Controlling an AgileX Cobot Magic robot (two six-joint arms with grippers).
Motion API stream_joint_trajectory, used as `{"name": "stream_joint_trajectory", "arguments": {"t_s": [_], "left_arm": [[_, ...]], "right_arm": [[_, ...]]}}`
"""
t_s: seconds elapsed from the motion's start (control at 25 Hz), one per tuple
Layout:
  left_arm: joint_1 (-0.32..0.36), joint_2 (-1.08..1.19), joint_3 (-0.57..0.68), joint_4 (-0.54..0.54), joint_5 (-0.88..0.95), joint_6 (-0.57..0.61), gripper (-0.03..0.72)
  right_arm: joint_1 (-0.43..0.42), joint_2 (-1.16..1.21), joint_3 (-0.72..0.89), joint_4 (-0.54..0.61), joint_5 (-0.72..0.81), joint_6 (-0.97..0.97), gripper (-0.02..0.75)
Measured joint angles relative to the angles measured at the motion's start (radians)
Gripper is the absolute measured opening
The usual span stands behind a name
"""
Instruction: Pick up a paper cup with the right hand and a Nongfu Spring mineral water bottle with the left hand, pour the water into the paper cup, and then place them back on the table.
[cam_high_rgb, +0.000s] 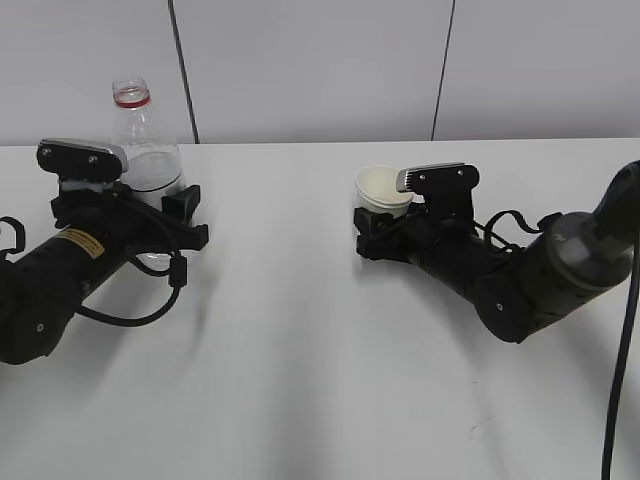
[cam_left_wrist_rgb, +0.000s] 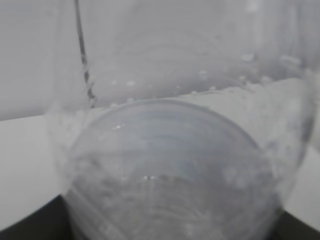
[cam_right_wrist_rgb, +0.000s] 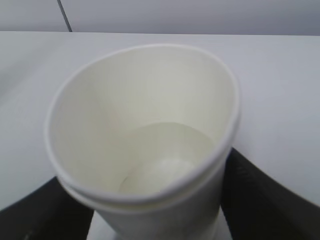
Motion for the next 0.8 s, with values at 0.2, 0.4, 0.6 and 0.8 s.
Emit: {"name": "stream_joint_trajectory", "arguments": {"t_s": [0.2,0.4,0.6,0.8], "left_arm": [[0.0,0.003,-0.024,0.0,-0.001,0.0,0.418],[0.0,0.045,-0.04,0.0,-0.016,0.0,0.418],[0.0,0.074,-0.045,0.0,-0.042,-0.002,0.417],[0.0,0.075,-0.045,0.0,-0.042,-0.002,0.417]], "right_arm": [[0.0,0.0,0.0,0.0,0.0,0.0,0.524],[0.0,0.002,0.0,0.0,0.0,0.0,0.524],[0.0,0.002,0.0,0.0,0.0,0.0,0.524],[0.0,0.002,0.0,0.0,0.0,0.0,0.524]]}}
